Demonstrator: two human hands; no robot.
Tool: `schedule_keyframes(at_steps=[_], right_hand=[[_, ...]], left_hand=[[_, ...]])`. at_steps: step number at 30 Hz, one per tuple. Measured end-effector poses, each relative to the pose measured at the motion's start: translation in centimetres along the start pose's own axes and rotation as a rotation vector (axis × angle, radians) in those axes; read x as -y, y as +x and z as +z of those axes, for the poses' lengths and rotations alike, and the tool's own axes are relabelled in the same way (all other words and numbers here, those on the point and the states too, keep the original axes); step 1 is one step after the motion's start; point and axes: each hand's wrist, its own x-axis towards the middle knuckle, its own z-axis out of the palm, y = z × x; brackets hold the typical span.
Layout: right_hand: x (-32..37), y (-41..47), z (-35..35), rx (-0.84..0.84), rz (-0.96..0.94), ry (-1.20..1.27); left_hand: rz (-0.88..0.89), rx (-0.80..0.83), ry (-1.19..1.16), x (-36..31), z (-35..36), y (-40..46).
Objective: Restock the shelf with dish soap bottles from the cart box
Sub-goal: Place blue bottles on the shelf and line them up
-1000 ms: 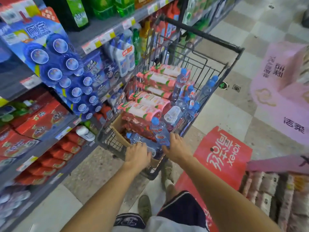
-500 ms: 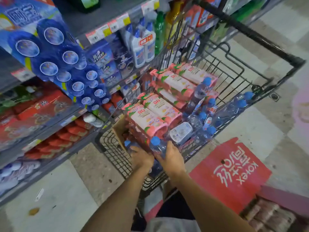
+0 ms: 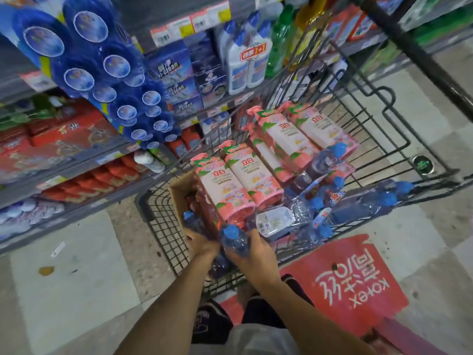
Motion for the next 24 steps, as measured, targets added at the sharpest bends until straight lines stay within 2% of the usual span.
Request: schedule_keyframes(at_steps=[4, 7, 10, 14, 18, 24], right_hand=[[-0.2, 0.4, -0.9, -0.02, -0.028, 0.054], [-0.4, 0.5, -0.8, 0.009, -0.013, 0.052], [-0.4, 0.9, -0.8, 0.026, -0.008, 0.06], [-0.4, 1.4, -0.5, 0.066, -0.096, -0.001], [-0.1, 1.8, -0.6, 0.067, -0.123, 0.038], [2.1, 3.2, -0.7, 0.217, -0.157, 0.178]], left_hand=[[-0.017, -0.084, 0.013, -1.3, -0.5, -3.9], [-0.044, -0.108, -0.016, -0.5, 0.2, -3.2], [-0.054, -0.099, 0.038, -0.1, 0.3, -2.4], [-0.004, -0.014, 0.059, 0.0, -0.3, -2.2], [0.124, 0.029, -0.103, 1.5, -1.4, -2.1], [0.235, 0.173, -0.567, 4.7, -4.2, -2.9]])
